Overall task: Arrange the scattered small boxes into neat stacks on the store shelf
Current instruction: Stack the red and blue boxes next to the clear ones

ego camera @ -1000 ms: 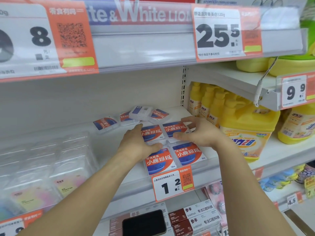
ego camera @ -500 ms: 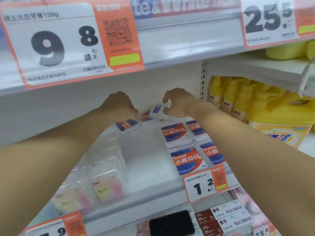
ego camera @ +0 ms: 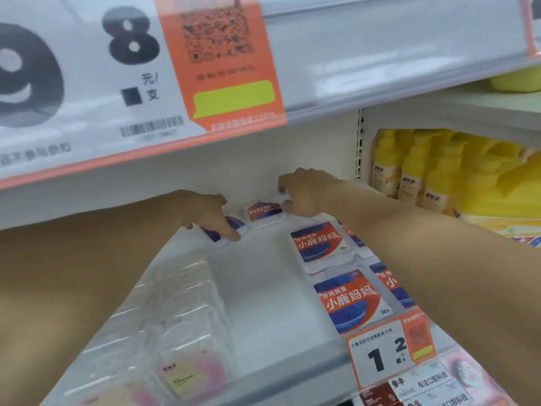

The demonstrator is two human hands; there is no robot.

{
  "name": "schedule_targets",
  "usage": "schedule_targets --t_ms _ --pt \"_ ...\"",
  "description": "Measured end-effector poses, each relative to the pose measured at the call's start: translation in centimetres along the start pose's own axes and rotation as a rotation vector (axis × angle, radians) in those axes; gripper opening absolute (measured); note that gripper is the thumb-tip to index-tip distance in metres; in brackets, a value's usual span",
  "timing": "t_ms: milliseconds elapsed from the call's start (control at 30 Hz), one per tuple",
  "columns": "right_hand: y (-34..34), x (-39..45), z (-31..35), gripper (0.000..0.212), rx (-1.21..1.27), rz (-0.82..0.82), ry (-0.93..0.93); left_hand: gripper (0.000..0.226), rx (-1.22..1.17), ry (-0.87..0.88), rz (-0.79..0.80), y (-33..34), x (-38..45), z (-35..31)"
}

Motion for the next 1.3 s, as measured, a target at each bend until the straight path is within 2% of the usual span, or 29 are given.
schedule_targets --t_ms 100,200,367,433,467,500,567,633,700,800,867,1000,1067,1167,1300 --pt "-1.8 -1.4 -0.5 0.027 0.092 -0.179 -0.003 0.101 0.113 0.008 -0.037 0.7 0.8 0.0" --pt "-2.7 -3.1 -2.2 0.029 0.415 -0.336 0.027 0.091 0.142 0.027 -0.174 -0.7 -0.2 -0.3" --pt "-3.2 -8.2 -5.2 0.029 0.952 -0.569 0.068 0.09 -0.184 0.179 -0.315 -4.0 -4.6 -1.9" --pt "-2.6 -10.6 -6.2 0.033 1.13 -0.631 0.088 0.059 -0.213 0.272 -0.387 -4.3 -7.9 -3.8" --pt "-1.9 -11.8 -7.0 0.037 1.236 -0.643 0.132 0.043 -0.218 0.32 -0.425 -4.1 -9.8 -4.9" --pt "-0.9 -13.0 -7.6 0.04 1.372 -0.634 0.188 0.038 -0.23 0.372 -0.451 -3.6 -11.8 -6.2" --pt "0.9 -15.2 -8.1 0.039 1.668 -0.542 0.268 0.047 -0.261 0.48 -0.487 -2.3 -15.0 -8.4" --pt "1.4 -16.8 -7.9 0.039 1.839 -0.445 0.257 0.069 -0.272 0.515 -0.517 -0.7 -17.3 -9.6" --pt "0.8 -18.3 -8.0 0.046 1.839 -0.407 0.199 0.086 -0.324 0.539 -0.53 1.0 -18.4 -10.3" --pt "-0.1 -20.8 -9.0 0.052 1.763 -0.429 0.178 0.086 -0.431 0.592 -0.595 3.1 -20.1 -11.2" --pt "0.2 -22.0 -9.5 0.043 1.718 -0.399 0.177 0.088 -0.411 0.644 -0.63 4.7 -20.6 -11.8" --pt "1.7 -23.0 -10.1 0.036 1.67 -0.297 0.246 0.091 -0.414 0.75 -0.548 7.8 -19.7 -12.0" --pt "2.2 -23.1 -10.1 0.036 1.664 -0.267 0.27 0.097 -0.446 0.753 -0.514 9.0 -19.2 -11.8" --pt "3.0 -23.2 -10.2 0.038 1.652 -0.201 0.302 0.092 -0.472 0.729 -0.462 10.8 -18.8 -11.2" --pt "2.7 -23.2 -10.7 0.059 1.668 -0.233 0.295 0.093 -0.462 0.718 -0.436 12.0 -18.4 -10.2"
Point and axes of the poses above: each hand's wrist, its own x-axis towards the middle knuckle, its own y-axis out of the palm, z = x × y, the point moved 9 cm from there along x, towards the middle knuckle, and after that the axes turned 11 degrees about z, right-handed, at the moved point
